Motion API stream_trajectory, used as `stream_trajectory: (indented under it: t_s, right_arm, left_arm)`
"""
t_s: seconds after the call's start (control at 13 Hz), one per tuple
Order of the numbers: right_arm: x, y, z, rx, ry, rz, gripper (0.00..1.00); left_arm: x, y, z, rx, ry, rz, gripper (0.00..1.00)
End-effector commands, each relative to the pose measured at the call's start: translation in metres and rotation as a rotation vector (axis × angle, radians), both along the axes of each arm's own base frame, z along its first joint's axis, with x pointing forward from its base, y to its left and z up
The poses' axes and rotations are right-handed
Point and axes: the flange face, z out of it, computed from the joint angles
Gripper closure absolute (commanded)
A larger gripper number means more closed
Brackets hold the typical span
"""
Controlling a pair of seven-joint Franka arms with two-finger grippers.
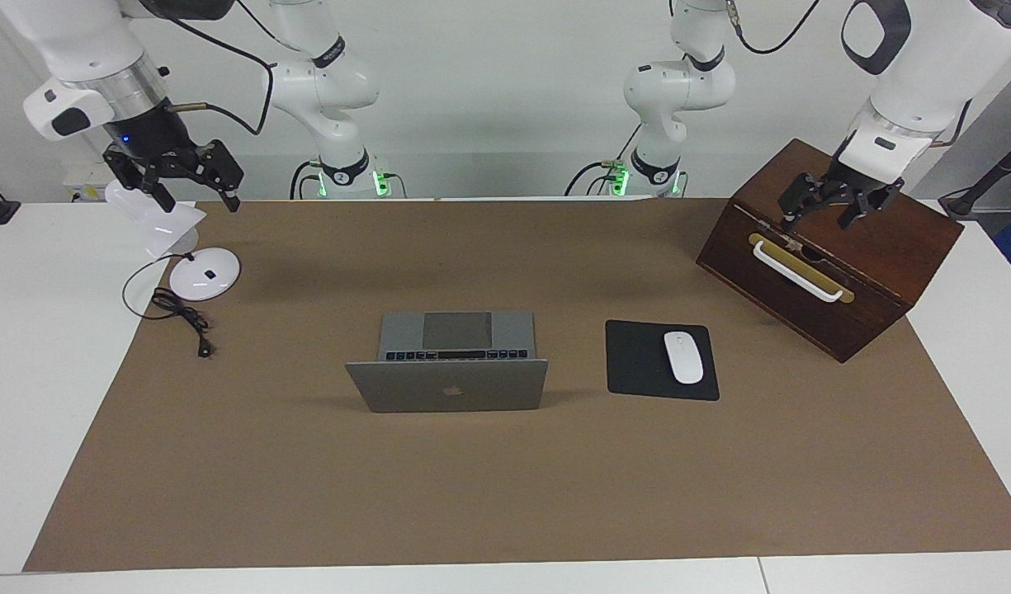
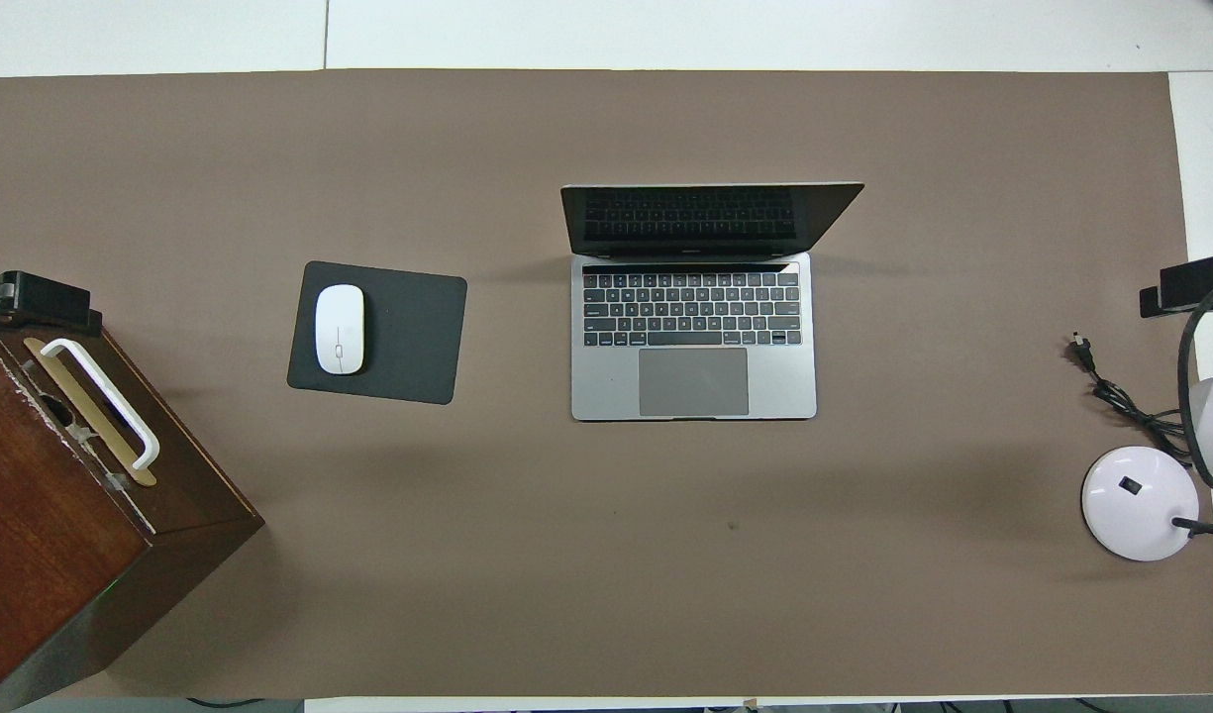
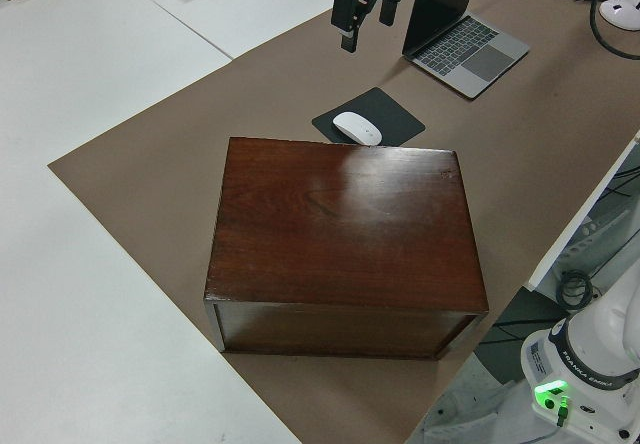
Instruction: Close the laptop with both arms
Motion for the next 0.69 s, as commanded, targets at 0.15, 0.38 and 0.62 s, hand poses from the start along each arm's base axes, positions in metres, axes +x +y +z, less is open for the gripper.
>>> stream_trajectory:
  t_s: [0.15,0.38,0.62]
  right_arm:
    - [-0.0055,-0.005,0.0022,-0.01,-0.024,0.018,0.0]
    - [-0.0052,-0.0059,0.0025,-0.01,-0.027,0.015,0.0]
    - [-0.0015,-0.0063,0.0047,-0.013,-0.057,0.017,0.0]
  left_arm:
    - [-0.0063,-0.0003,0.0056,-0.002,-0.014,-0.005,0.0]
    - [-0.0082,0.0007,0.0095,0.0,-0.02,-0.005,0.0]
    - [-0.0084,0.0007,0.0105,0.0,-0.023,-0.004,0.0]
